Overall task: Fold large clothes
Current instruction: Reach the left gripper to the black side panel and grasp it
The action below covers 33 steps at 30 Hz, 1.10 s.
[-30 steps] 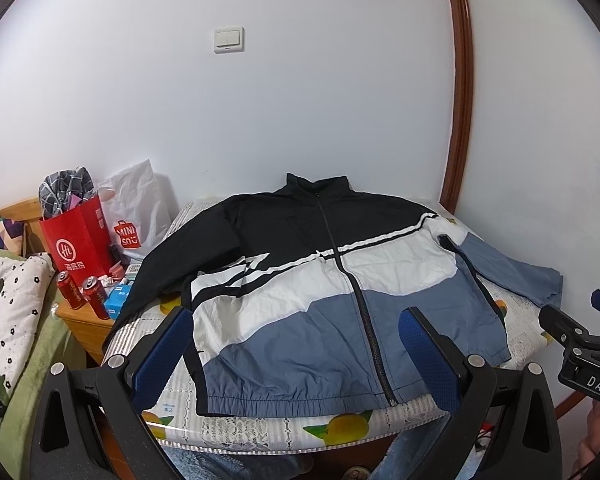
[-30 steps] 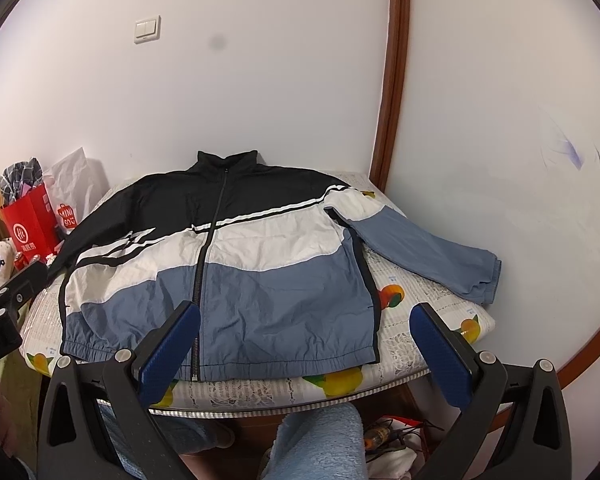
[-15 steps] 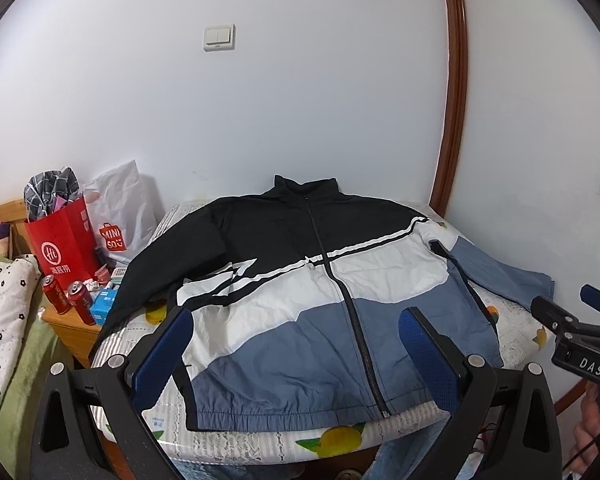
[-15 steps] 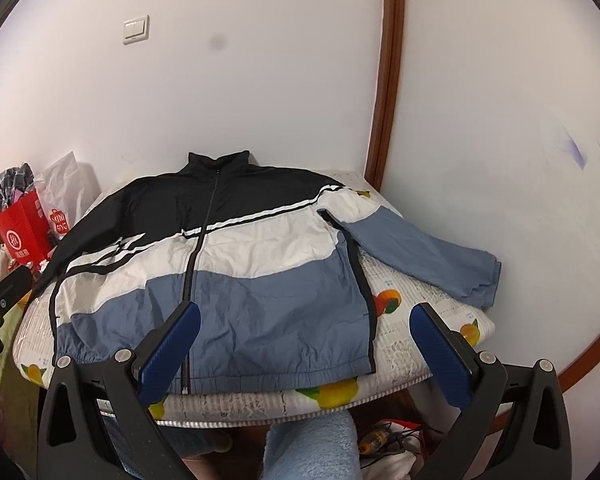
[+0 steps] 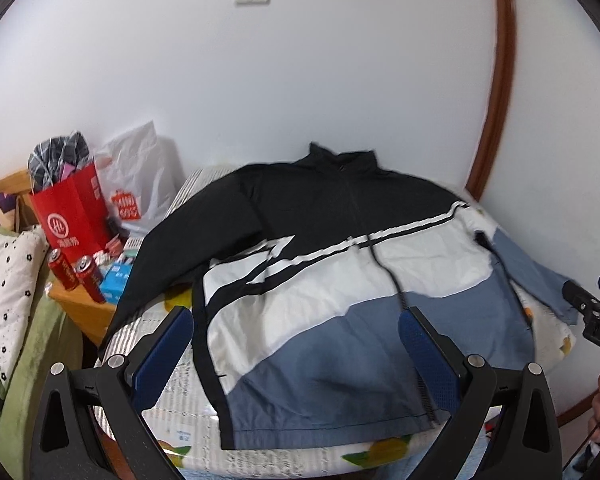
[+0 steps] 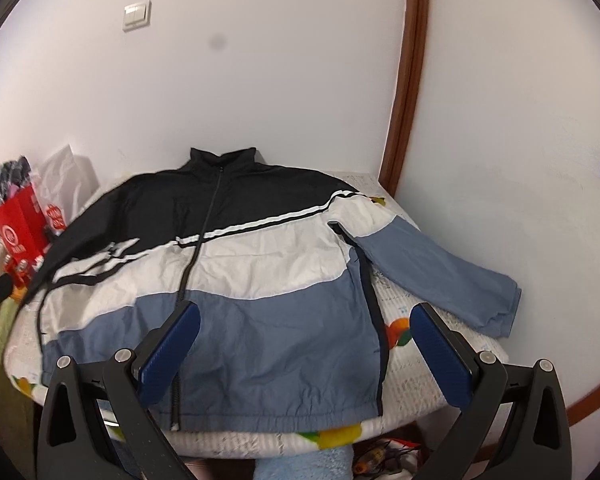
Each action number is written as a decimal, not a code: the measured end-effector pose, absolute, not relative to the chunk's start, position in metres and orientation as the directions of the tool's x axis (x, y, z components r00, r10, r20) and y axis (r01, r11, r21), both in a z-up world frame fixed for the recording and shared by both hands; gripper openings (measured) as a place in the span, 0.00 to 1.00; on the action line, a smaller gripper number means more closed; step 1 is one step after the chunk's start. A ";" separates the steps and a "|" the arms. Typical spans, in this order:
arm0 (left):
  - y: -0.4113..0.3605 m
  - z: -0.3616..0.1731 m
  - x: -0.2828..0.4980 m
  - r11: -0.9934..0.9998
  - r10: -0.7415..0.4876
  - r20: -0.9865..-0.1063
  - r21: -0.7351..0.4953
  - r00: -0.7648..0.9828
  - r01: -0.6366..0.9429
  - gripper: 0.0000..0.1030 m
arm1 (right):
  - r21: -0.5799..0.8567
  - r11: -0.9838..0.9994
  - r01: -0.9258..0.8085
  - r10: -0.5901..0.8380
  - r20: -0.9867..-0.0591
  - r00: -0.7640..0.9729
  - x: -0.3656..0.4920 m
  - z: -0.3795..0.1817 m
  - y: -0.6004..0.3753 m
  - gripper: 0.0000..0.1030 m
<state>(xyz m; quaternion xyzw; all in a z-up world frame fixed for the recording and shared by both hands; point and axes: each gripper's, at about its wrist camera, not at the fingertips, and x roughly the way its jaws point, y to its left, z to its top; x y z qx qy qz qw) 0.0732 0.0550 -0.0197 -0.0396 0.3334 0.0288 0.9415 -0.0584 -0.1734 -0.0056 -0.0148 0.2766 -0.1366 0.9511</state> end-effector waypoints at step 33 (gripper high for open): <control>0.233 -0.169 0.197 0.940 0.260 -0.781 0.070 0.568 -0.335 0.77 | -0.006 0.973 0.231 -0.159 -0.743 0.651 0.112 -0.110 -0.203 0.99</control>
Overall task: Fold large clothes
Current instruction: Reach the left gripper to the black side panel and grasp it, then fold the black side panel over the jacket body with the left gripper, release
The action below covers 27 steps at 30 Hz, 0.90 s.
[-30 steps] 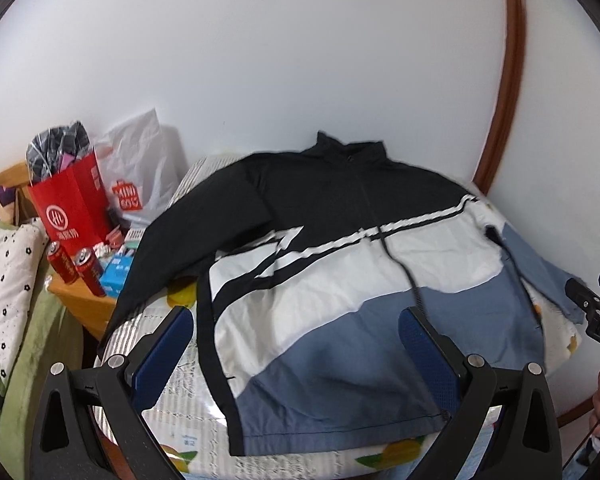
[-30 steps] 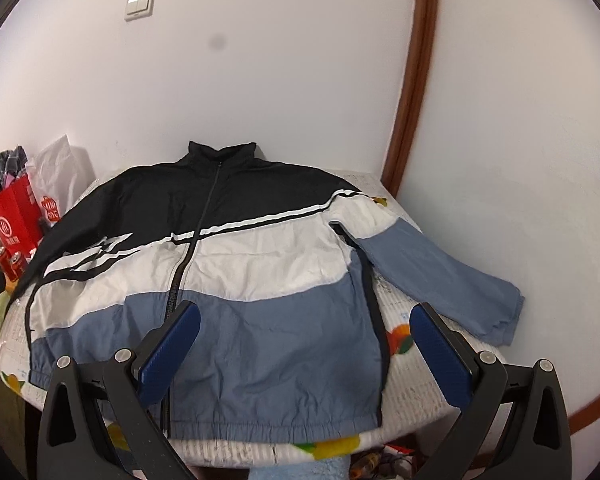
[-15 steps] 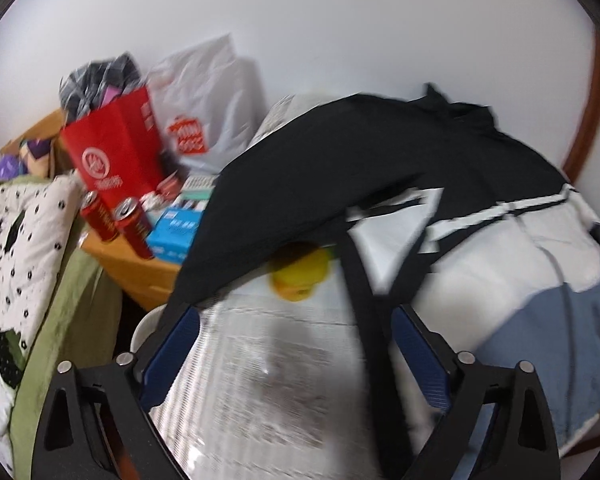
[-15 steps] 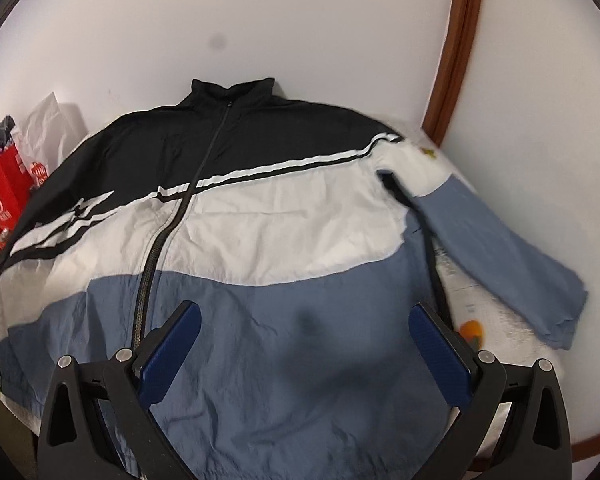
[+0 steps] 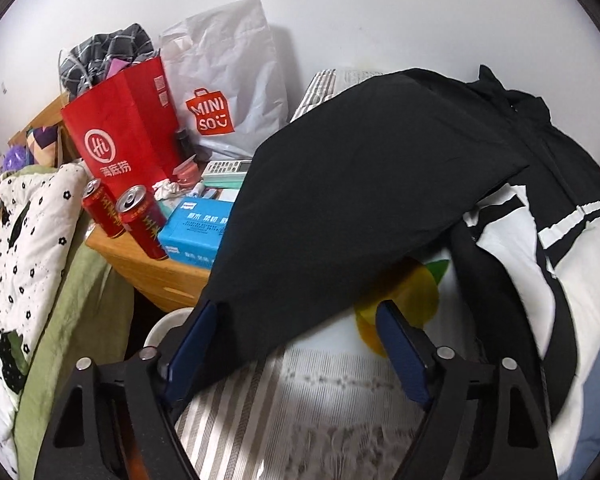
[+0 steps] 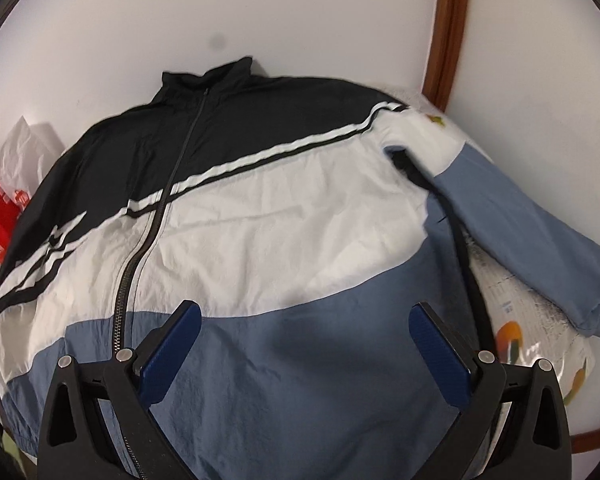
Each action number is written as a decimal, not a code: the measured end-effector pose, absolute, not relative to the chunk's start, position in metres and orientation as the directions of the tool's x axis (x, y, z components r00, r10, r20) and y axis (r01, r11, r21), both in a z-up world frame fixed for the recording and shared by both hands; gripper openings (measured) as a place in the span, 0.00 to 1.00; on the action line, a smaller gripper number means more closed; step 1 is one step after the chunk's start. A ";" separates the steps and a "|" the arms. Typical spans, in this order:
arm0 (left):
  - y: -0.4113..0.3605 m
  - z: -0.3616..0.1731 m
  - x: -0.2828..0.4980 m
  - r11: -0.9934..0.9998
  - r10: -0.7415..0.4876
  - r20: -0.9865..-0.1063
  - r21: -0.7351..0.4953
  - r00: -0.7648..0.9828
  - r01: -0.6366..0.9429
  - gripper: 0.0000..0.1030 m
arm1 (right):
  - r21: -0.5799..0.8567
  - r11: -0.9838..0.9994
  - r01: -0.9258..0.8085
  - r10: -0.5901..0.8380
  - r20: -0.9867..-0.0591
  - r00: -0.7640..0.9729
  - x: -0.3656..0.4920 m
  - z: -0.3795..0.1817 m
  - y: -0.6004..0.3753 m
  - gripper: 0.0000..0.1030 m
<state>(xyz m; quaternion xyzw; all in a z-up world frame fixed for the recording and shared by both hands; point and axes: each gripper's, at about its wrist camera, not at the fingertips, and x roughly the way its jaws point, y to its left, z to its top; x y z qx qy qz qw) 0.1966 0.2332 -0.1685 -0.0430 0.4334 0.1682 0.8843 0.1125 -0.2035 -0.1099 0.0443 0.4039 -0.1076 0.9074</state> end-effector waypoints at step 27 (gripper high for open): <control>0.191 -0.068 0.238 0.949 0.202 -0.647 -0.054 0.735 -0.309 0.09 | -0.011 0.986 0.168 -0.129 -0.693 0.710 0.110 -0.091 -0.219 0.99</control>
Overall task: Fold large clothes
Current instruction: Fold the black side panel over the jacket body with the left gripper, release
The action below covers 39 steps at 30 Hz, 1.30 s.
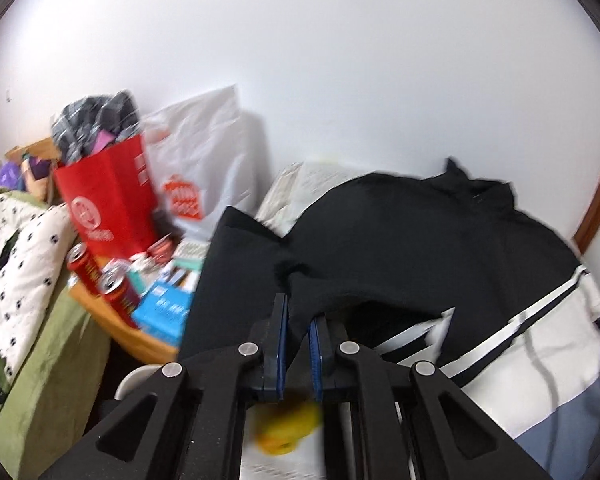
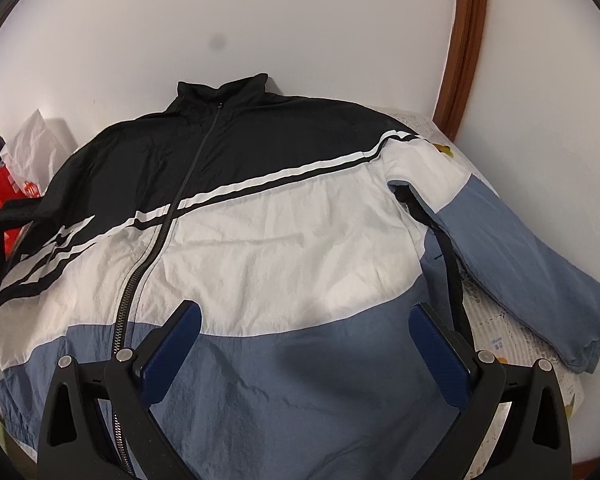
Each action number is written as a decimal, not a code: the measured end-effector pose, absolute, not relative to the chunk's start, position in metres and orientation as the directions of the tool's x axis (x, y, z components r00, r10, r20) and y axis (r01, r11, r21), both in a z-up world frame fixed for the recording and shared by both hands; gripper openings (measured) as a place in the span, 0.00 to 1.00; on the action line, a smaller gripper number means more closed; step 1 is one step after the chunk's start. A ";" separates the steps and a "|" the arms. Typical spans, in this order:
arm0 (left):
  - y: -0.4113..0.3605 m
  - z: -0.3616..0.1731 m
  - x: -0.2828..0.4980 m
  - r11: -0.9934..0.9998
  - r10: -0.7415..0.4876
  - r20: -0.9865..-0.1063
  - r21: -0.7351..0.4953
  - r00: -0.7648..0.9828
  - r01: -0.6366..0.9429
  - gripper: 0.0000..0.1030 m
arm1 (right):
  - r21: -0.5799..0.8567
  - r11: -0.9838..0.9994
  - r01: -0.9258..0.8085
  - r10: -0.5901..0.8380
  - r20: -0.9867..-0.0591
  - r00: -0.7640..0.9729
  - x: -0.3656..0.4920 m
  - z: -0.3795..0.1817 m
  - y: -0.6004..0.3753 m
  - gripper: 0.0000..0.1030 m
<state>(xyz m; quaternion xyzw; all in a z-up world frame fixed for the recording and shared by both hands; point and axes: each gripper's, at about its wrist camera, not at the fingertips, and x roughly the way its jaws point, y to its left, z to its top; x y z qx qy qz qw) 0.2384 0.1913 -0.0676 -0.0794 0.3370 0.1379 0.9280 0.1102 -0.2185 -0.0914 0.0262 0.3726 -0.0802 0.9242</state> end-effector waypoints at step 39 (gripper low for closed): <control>0.014 -0.069 0.288 0.988 -0.157 -0.693 -0.101 0.704 0.121 0.78 | -0.025 0.999 0.025 -0.035 -0.638 0.769 0.123 -0.077 -0.239 0.99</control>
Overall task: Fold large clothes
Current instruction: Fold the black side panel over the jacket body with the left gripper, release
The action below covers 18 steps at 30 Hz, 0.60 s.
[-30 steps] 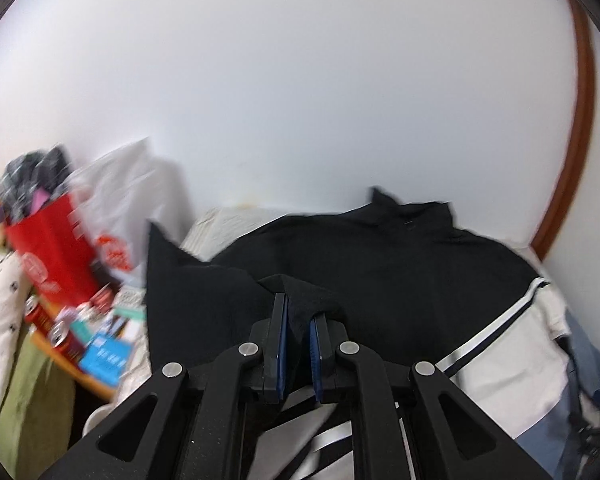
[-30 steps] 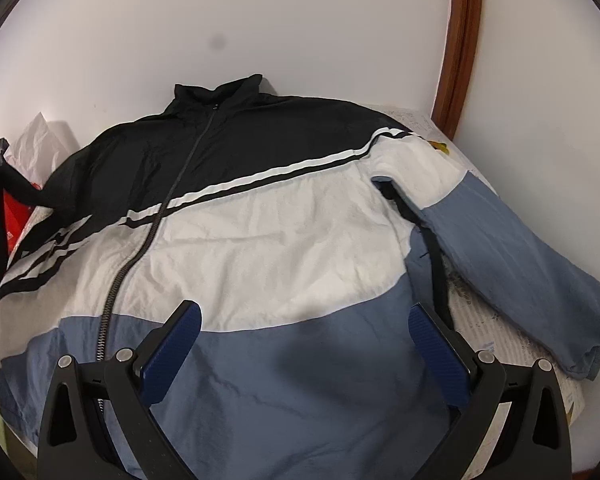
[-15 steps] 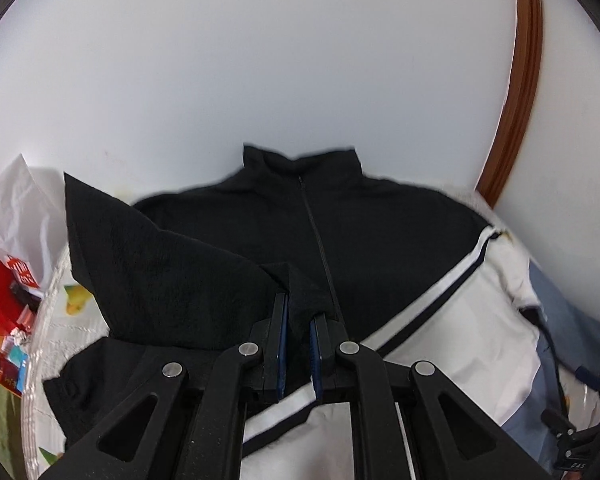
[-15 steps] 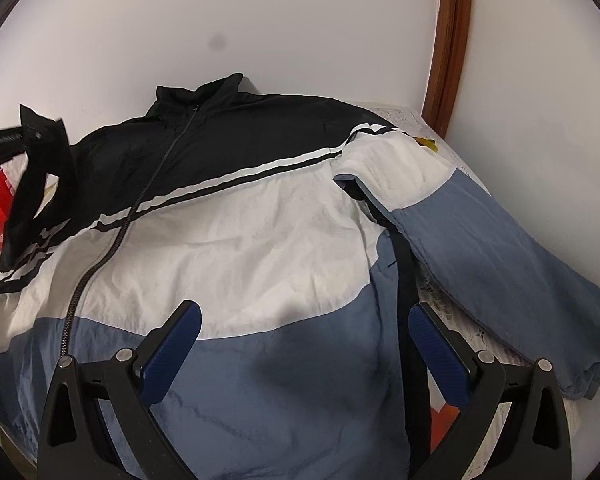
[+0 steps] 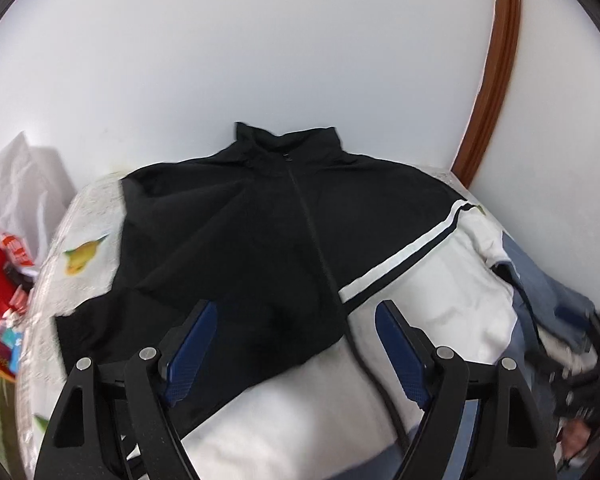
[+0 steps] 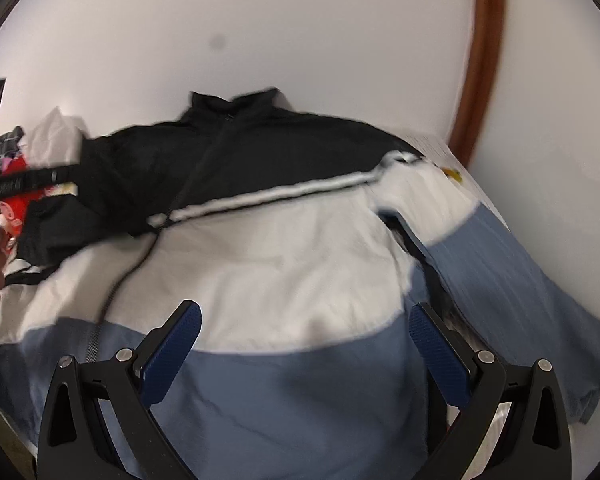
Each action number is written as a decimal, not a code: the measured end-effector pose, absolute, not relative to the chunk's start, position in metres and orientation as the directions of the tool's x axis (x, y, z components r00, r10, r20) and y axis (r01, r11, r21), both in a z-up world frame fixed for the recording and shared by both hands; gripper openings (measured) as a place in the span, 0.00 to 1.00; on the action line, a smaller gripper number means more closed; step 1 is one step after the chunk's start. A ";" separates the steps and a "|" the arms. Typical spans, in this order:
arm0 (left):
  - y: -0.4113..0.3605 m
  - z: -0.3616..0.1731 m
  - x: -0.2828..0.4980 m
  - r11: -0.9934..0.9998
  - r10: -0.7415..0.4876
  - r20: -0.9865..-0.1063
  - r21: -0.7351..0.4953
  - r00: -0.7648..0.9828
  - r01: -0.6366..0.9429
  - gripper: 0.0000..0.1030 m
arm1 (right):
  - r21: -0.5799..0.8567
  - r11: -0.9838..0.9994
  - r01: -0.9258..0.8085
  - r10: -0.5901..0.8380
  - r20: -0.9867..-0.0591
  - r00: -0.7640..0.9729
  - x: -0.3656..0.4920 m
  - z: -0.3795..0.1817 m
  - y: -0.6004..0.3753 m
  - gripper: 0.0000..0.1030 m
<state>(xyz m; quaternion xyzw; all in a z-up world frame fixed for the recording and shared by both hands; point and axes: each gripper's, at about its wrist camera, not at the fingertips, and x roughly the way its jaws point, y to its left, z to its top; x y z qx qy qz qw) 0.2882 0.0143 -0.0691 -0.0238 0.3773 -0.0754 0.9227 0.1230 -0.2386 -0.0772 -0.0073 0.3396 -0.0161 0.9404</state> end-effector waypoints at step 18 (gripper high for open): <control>0.166 -0.150 0.206 0.988 -0.045 -0.773 -0.126 0.633 -0.084 0.83 | -0.009 0.930 -0.368 0.281 -0.628 0.726 0.270 -0.077 -0.068 0.87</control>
